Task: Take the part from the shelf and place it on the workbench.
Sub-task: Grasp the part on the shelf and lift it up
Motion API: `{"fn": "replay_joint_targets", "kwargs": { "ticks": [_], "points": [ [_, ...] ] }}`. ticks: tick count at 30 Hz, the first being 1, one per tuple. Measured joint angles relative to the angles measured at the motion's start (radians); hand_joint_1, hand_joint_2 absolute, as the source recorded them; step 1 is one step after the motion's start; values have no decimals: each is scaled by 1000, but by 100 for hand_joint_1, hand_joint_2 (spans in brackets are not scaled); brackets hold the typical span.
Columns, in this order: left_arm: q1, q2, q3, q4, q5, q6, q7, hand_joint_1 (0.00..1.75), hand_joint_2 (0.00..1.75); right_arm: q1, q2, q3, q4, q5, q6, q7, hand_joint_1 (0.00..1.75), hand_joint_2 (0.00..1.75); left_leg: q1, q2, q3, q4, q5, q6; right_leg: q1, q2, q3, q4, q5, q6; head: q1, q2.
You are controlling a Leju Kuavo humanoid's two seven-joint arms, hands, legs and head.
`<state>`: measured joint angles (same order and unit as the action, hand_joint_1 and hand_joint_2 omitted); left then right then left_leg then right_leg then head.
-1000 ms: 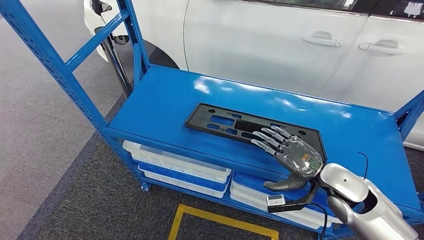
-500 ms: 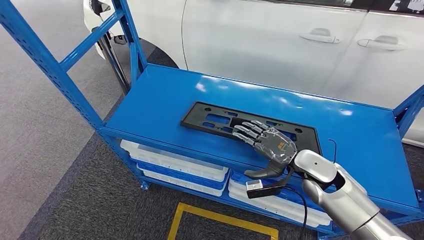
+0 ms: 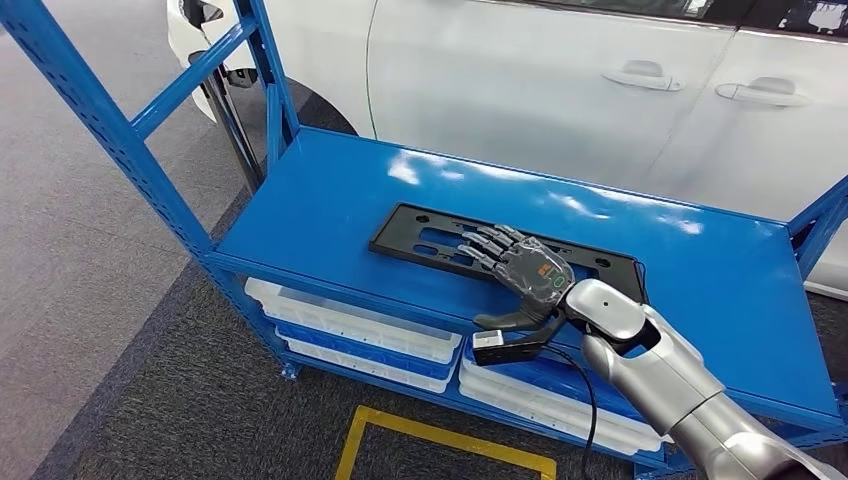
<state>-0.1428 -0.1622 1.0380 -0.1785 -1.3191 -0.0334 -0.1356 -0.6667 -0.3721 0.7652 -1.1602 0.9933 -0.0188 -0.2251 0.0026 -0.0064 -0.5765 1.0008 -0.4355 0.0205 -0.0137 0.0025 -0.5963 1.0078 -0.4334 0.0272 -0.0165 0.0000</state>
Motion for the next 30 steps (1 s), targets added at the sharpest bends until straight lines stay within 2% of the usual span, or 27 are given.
{"fn": "replay_joint_targets", "kwargs": {
  "ticks": [2, 4, 5, 6, 7, 8, 9, 11, 13, 15, 17, 18, 20, 21, 22, 23, 24, 26, 27, 30],
  "points": [
    [-2, -1, 0, 0, 0, 0, -1, 0, 0, -15, 8, 6, 24, 1, -6, 2, 0, 0, 3, 1, 2, -10, 8, 11, -1, 0, -25, 58, -39, 8, 0, 0],
    [-2, -1, 0, 0, 0, 0, -1, 0, 0, -24, 16, 11, 53, 4, -11, 6, 0, 0, 2, 1, 0, -10, 10, 16, -2, -1, -85, 188, -103, 12, 0, 0],
    [-1, -1, 0, 0, 0, 0, -1, 0, 0, -26, 22, 14, 71, 6, -12, 8, 0, 0, 1, 1, -1, -10, 10, 16, -2, -1, -114, 248, -123, 14, 0, 0],
    [-1, -1, 0, 0, 0, -1, 0, 0, 0, -27, 28, 17, 88, 6, -13, 10, 0, 0, 0, 1, -1, -9, 10, 16, -2, -1, -130, 279, -126, 15, 0, 0],
    [0, -2, 0, 0, 0, -1, 0, 0, 0, -30, 35, 21, 106, 7, -14, 11, 0, 0, 0, 0, -2, -7, 9, 16, -2, -1, -126, 270, -110, 14, 0, 0],
    [-1, -2, 0, 0, 0, -1, 1, 0, 0, -36, 42, 24, 123, 7, -17, 10, 0, 0, 0, 0, -1, -5, 8, 15, -2, -1, -101, 217, -77, 12, 0, 0],
    [-1, -2, -1, 0, 0, -1, 1, 0, 0, -45, 49, 26, 141, 7, -21, 10, 0, 0, 0, 0, -1, -2, 7, 12, -2, -2, -65, 140, -41, 8, 0, 0],
    [-2, -2, -1, 0, 0, -3, 1, 0, 0, -68, 64, 31, 179, 7, -27, 7, 0, 0, -3, 0, -4, 2, 3, 5, 3, -2, -9, 23, 1, -1, 0, 0],
    [-2, -2, -3, 0, -1, -4, 1, 0, 0, -85, 78, 36, 214, 8, -29, 5, 0, 0, -4, 0, -6, 3, 3, -3, 9, -1, 0, -1, 3, -9, 0, 0],
    [-2, -2, -5, 0, -1, -4, 0, 0, 0, -94, 89, 39, 237, 8, -30, 3, 0, 0, -3, 0, -7, 5, 0, -14, 6, -1, 1, -6, 6, -19, 0, 0],
    [-2, -2, -7, 0, -1, -4, 0, 0, 0, -105, 100, 42, 255, 9, -30, 1, 0, 0, -2, 1, -27, 53, -32, -25, 0, -3, 3, -13, 10, -31, 0, 0],
    [-2, -2, -8, 0, -1, -4, 0, 0, 0, -110, 105, 44, 263, 9, -30, 1, 0, 0, 1, 1, -52, 107, -62, -29, -1, -4, 4, -14, 11, -35, 0, 0],
    [0, -2, -9, 0, -1, -4, 0, 0, 0, -116, 114, 47, 282, 9, -31, 1, 0, 87, 4, 1, -116, 244, -121, -36, 0, -4, 3, -14, 11, -38, 0, 0],
    [0, -2, -9, 0, -1, -4, 0, 0, 0, -117, 117, 50, 292, 10, -32, 1, 0, 131, 6, 1, -138, 286, -130, -38, 0, -4, 2, -13, 11, -38, 0, 0],
    [1, -2, -9, 0, -1, -4, 0, 0, 0, -117, 120, 53, 301, 11, -34, 0, 0, 175, 7, 1, -142, 293, -121, -39, 0, -4, 3, -13, 11, -37, 0, 0],
    [2, -2, -10, 0, -1, -4, 0, 0, 0, -119, 122, 56, 311, 12, -36, 0, 0, 175, 8, 1, -126, 257, -93, -38, 0, -4, 3, -12, 11, -37, 0, 0],
    [2, -2, -10, 0, -1, -4, -1, 0, 0, -122, 125, 59, 319, 12, -40, 0, 0, 175, 9, 1, -94, 189, -56, -36, 0, -4, 4, -11, 10, -35, 0, 0],
    [1, -2, -11, 0, 0, -4, -3, 0, 0, -132, 131, 63, 337, 13, -50, 1, 0, 175, 8, 1, -31, 56, -6, -29, 3, -2, 3, -8, 8, -28, 0, 0],
    [0, -2, -12, 0, 0, -4, -3, 0, 0, -136, 134, 64, 346, 13, -56, 2, 0, 175, 6, 0, -14, 20, 3, -24, 5, -1, 2, -7, 8, -23, 0, 0],
    [2, -1, -15, 0, 0, -5, -5, 0, 0, -141, 139, 70, 369, 15, -73, 10, 0, 175, 4, -2, -10, 3, 6, -8, 4, 0, -1, -9, 10, -4, 0, 0]
  ]
}}
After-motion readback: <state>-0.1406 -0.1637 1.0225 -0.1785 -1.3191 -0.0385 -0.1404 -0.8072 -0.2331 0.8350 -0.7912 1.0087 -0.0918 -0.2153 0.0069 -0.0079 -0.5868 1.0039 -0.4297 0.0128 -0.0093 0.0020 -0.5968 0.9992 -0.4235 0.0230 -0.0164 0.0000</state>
